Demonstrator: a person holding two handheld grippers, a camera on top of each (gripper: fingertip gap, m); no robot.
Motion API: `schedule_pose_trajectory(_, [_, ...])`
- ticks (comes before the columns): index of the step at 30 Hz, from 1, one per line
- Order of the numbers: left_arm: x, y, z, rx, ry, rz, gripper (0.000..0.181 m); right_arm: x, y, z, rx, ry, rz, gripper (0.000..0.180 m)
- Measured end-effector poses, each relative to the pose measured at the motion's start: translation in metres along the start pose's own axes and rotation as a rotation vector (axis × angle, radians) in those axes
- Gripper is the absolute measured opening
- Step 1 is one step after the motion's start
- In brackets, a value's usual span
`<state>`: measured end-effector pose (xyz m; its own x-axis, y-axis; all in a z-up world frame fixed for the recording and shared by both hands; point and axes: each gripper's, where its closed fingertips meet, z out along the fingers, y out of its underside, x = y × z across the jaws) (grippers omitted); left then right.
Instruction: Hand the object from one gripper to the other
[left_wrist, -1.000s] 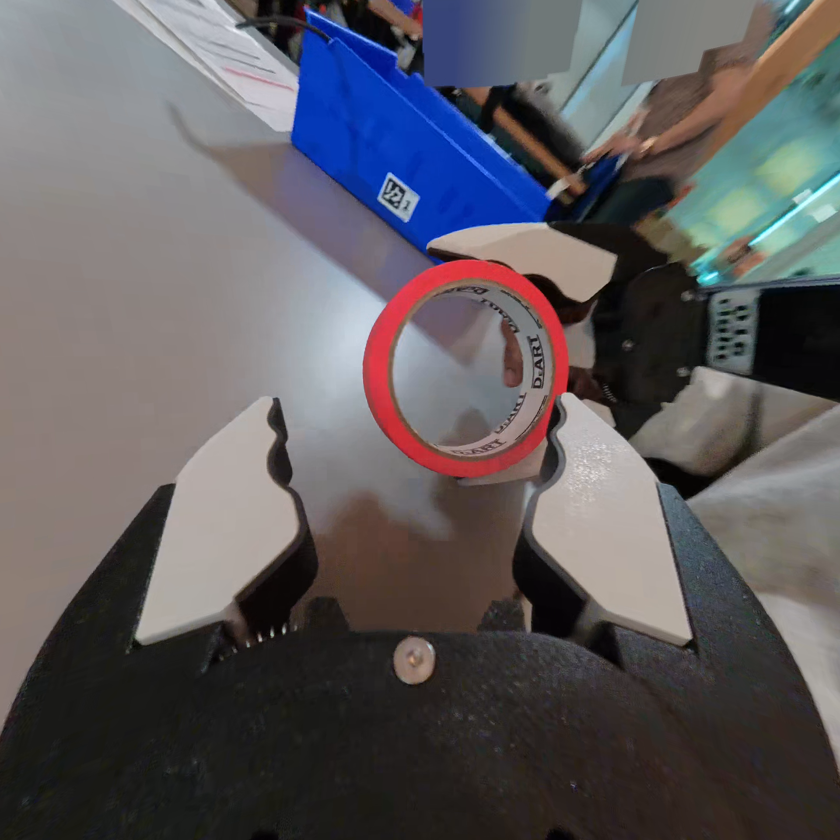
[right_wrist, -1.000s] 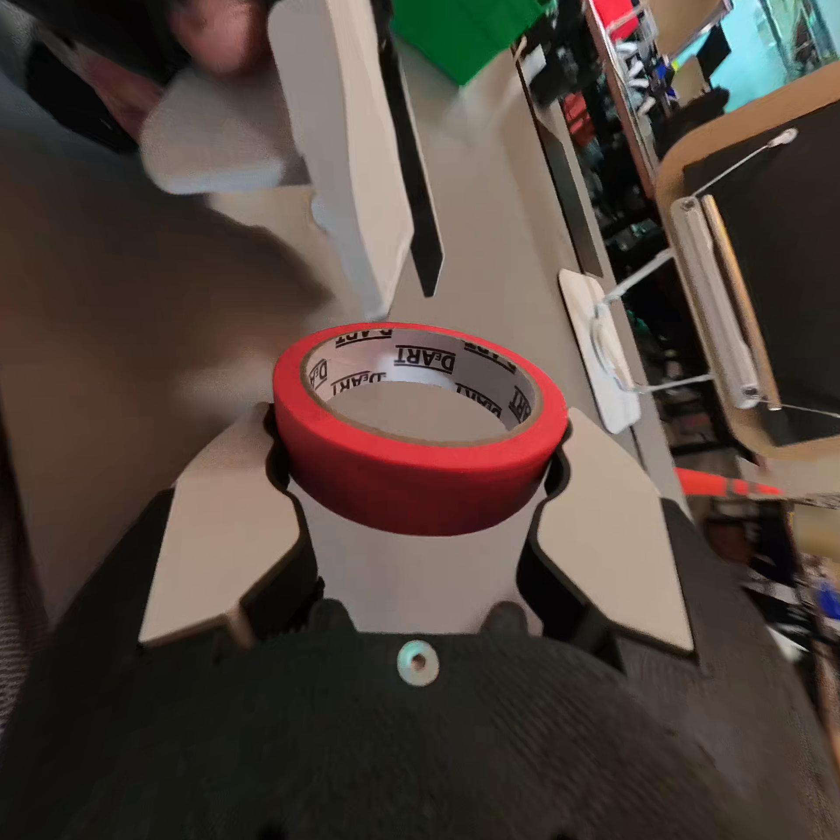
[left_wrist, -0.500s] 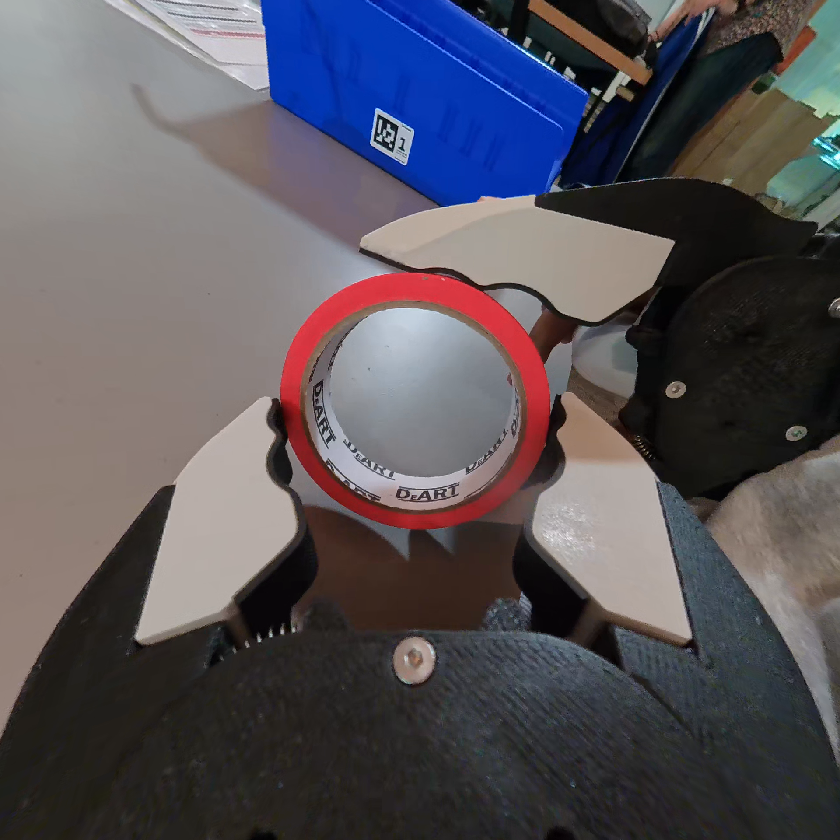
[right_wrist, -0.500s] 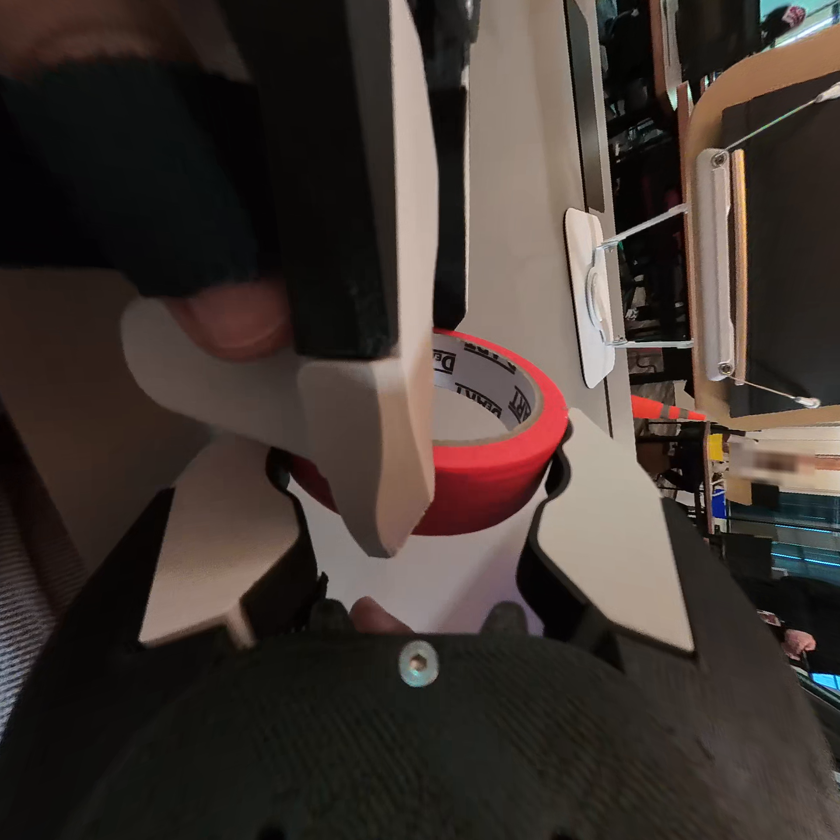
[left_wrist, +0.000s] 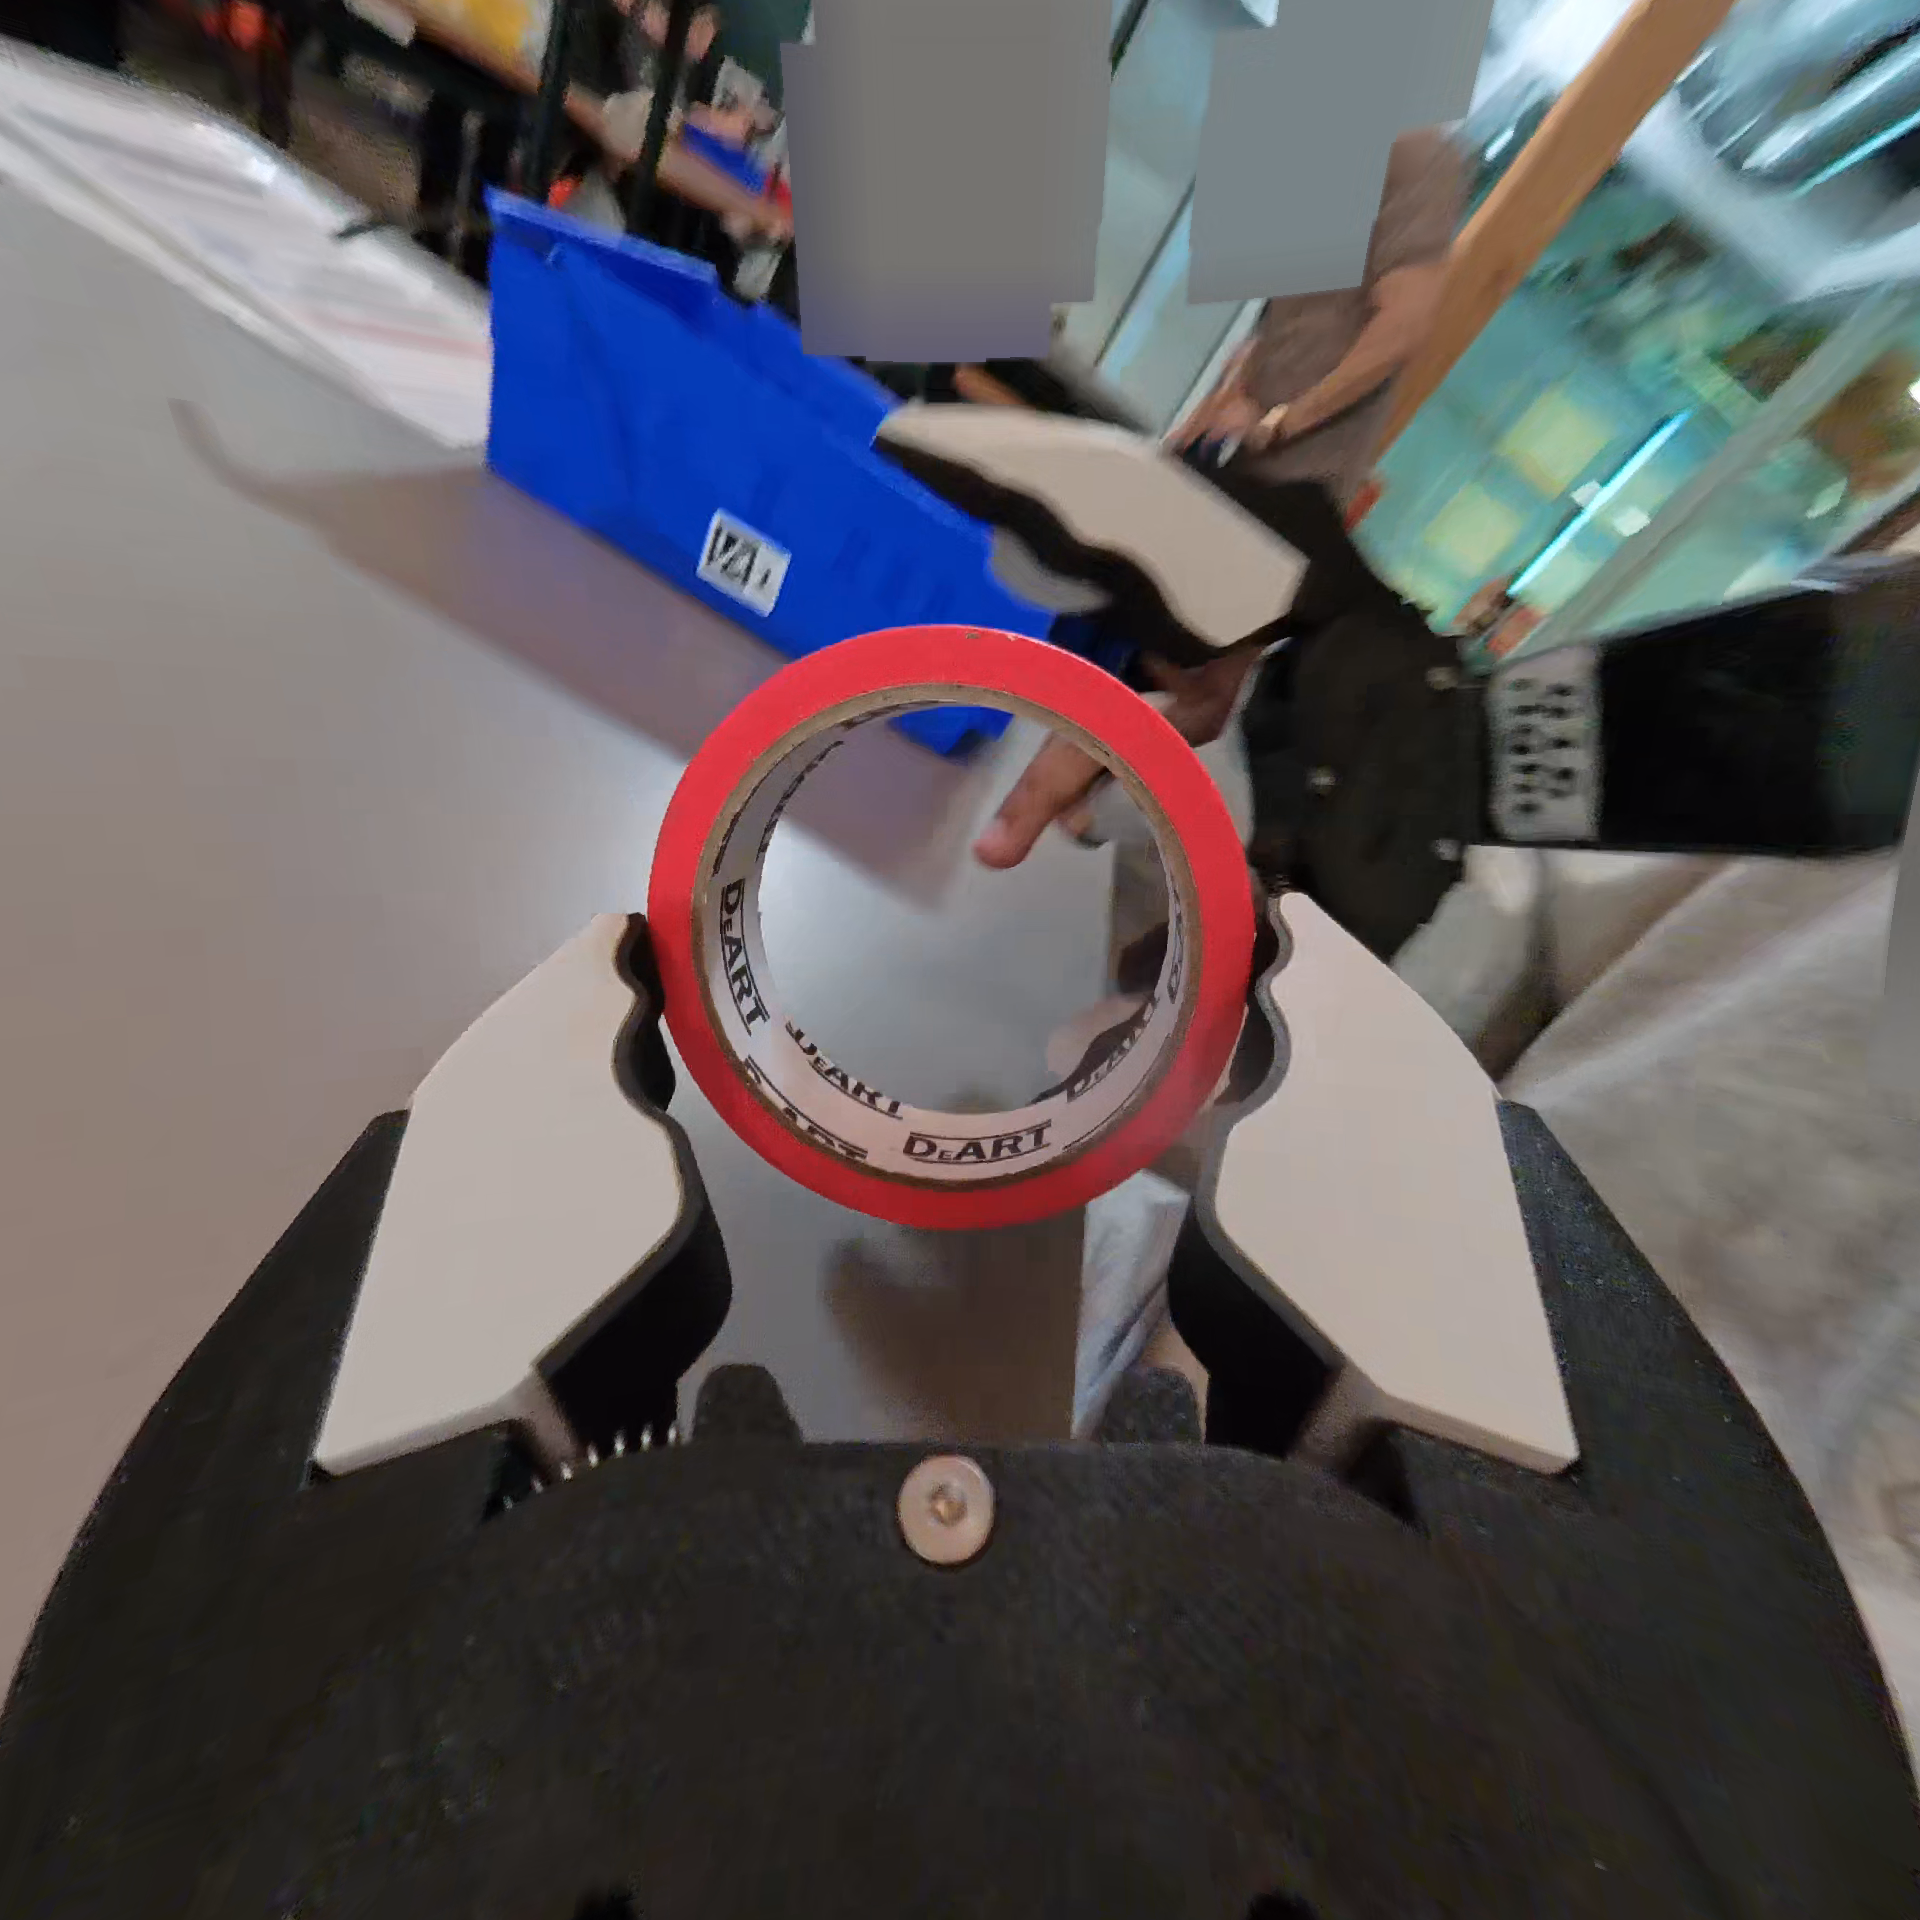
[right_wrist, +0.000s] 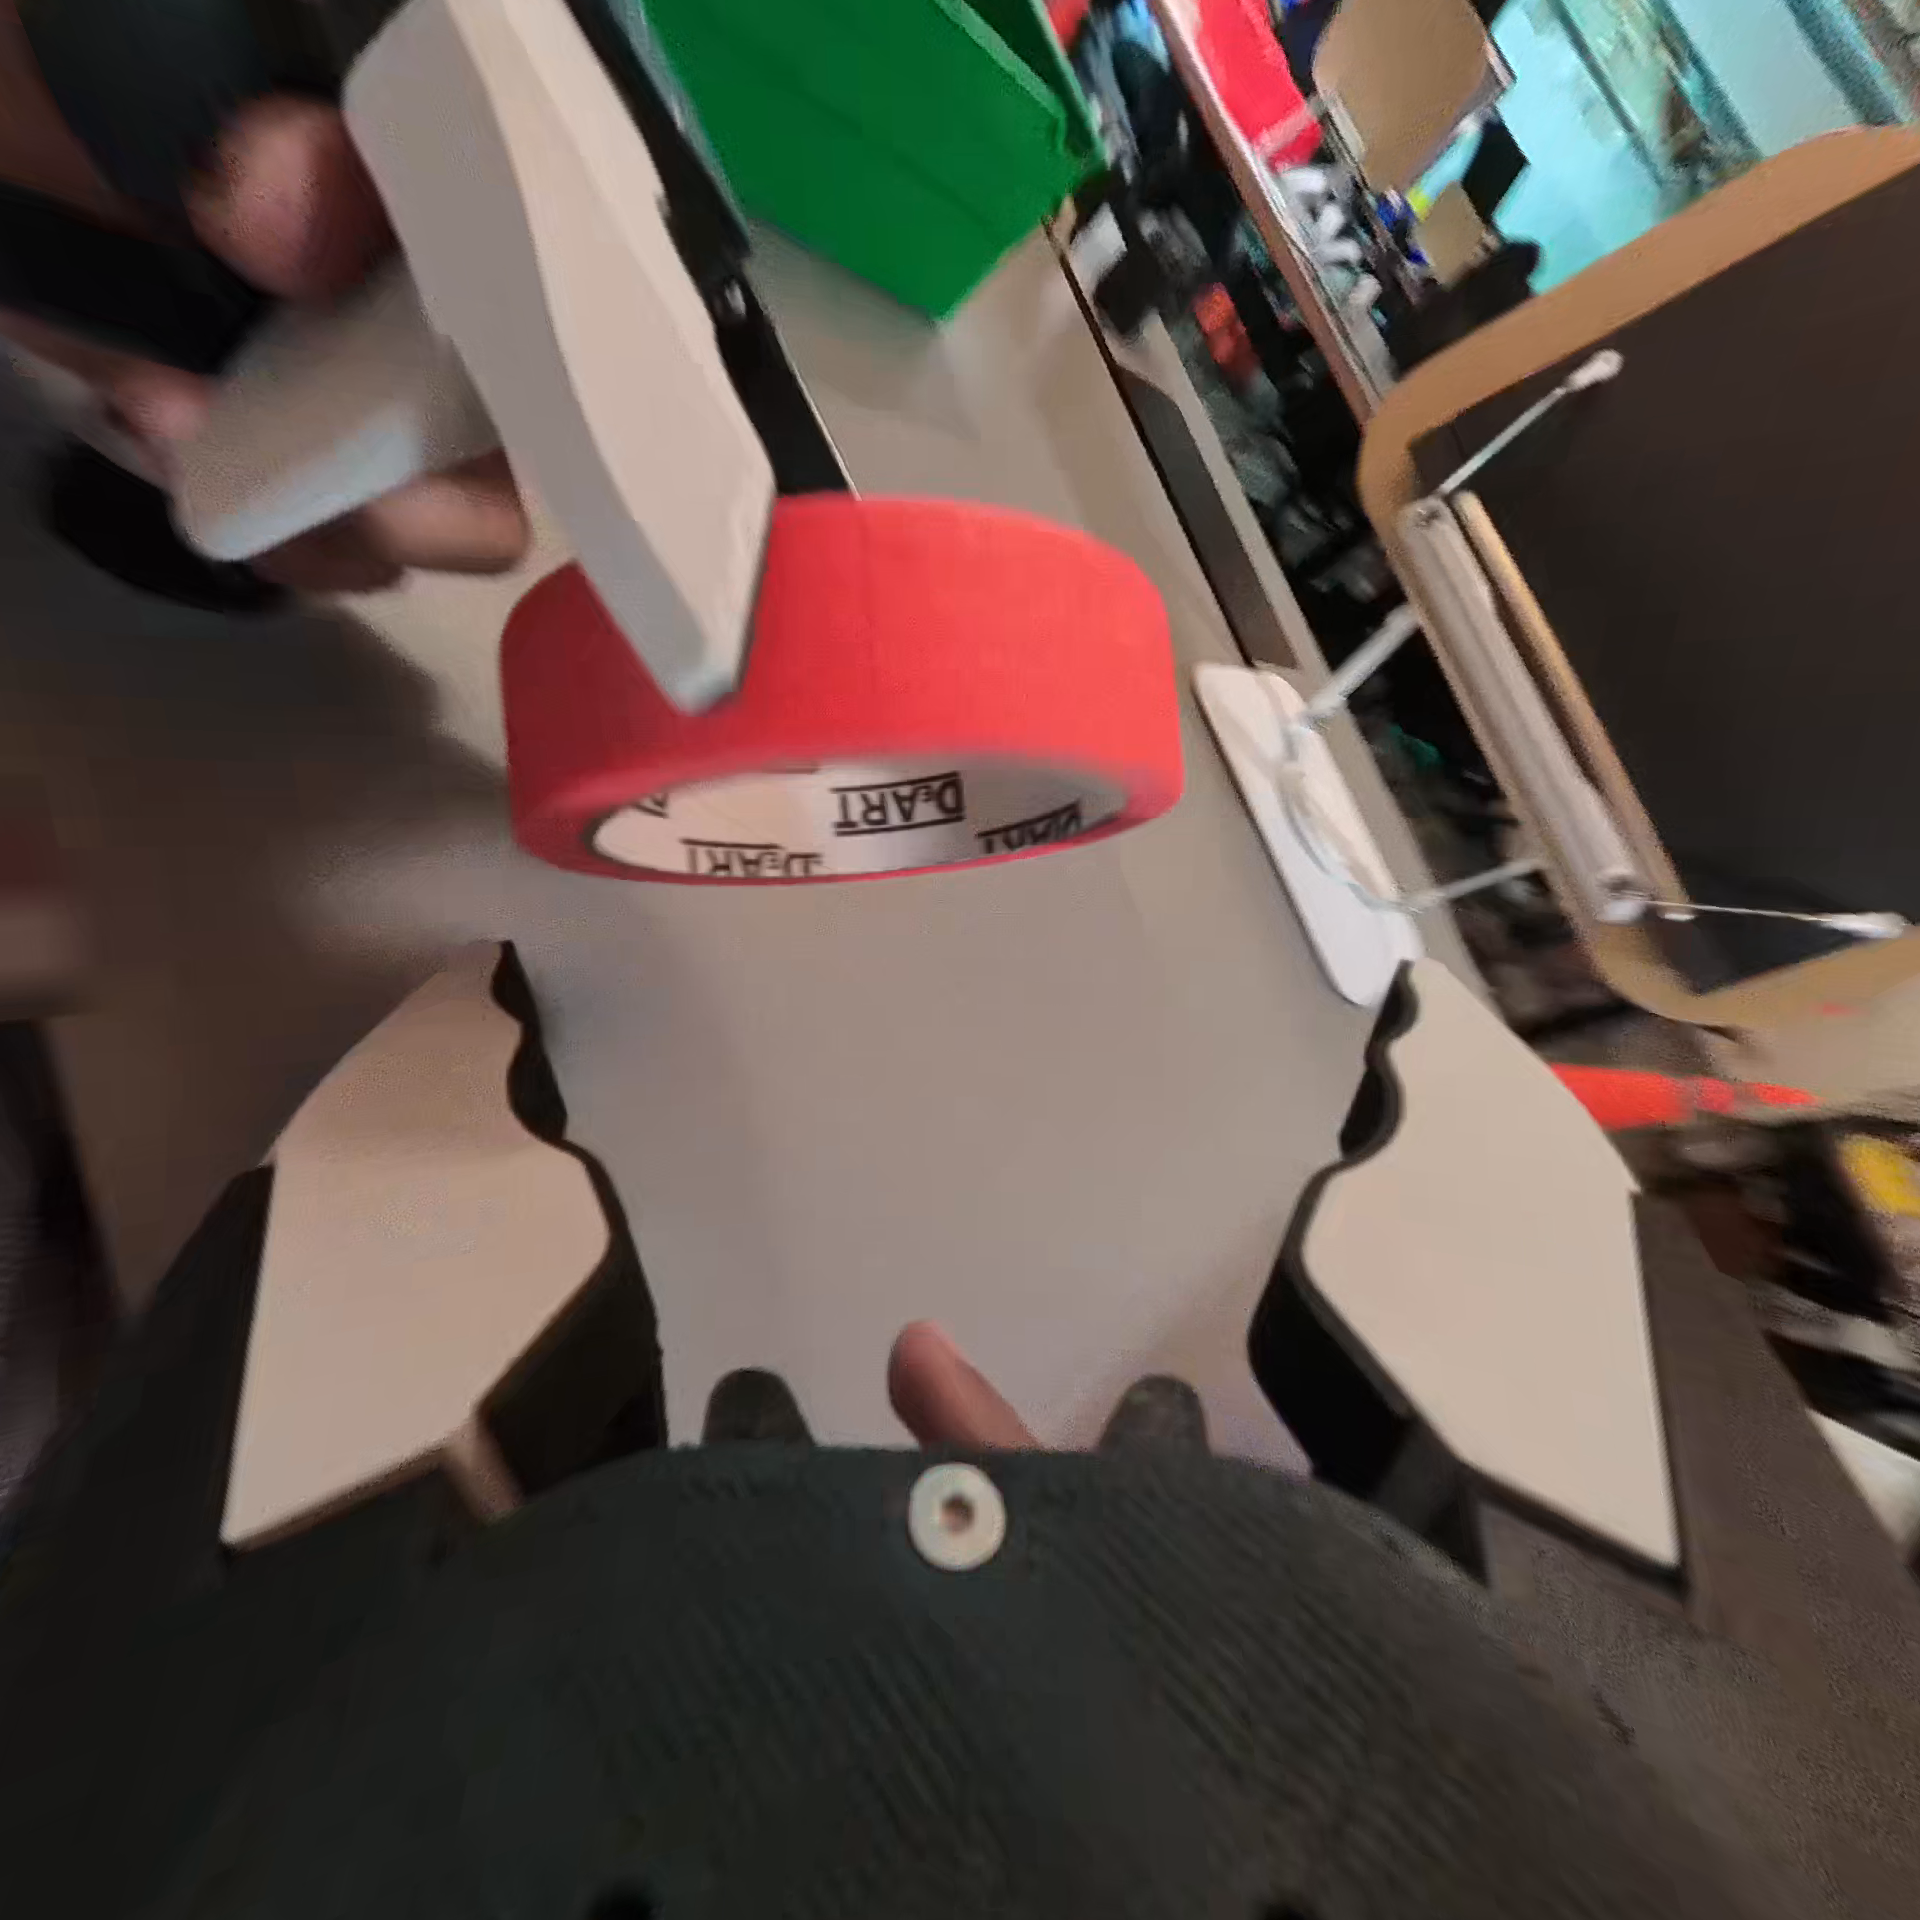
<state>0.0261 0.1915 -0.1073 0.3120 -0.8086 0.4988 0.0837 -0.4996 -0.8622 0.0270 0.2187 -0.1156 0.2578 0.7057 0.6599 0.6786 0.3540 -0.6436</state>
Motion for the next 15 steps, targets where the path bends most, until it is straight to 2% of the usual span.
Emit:
schedule_pose_trajectory(4, [0.01, -0.019, -0.009, 0.111, 0.117, -0.04, 0.108, -0.005, -0.017, -0.015, 0.268, -0.218, 0.294, 0.147])
schedule_pose_trajectory(9, [0.012, -0.025, -0.014, 0.159, 0.146, -0.024, 0.107, 0.016, -0.038, -0.028, 0.531, -0.463, 0.959, 0.142])
schedule_pose_trajectory(11, [0.011, -0.023, -0.013, 0.149, 0.133, 0.002, 0.107, 0.024, -0.038, -0.03, 0.618, -0.518, 1.161, 0.137])
schedule_pose_trajectory(13, [0.012, -0.02, -0.011, 0.134, 0.121, 0.021, 0.107, 0.023, -0.038, -0.029, 0.641, -0.558, 1.259, 0.137])
schedule_pose_trajectory(15, [0.01, -0.016, -0.008, 0.11, 0.094, 0.041, 0.107, 0.018, -0.042, -0.028, 0.636, -0.586, 1.269, 0.136])
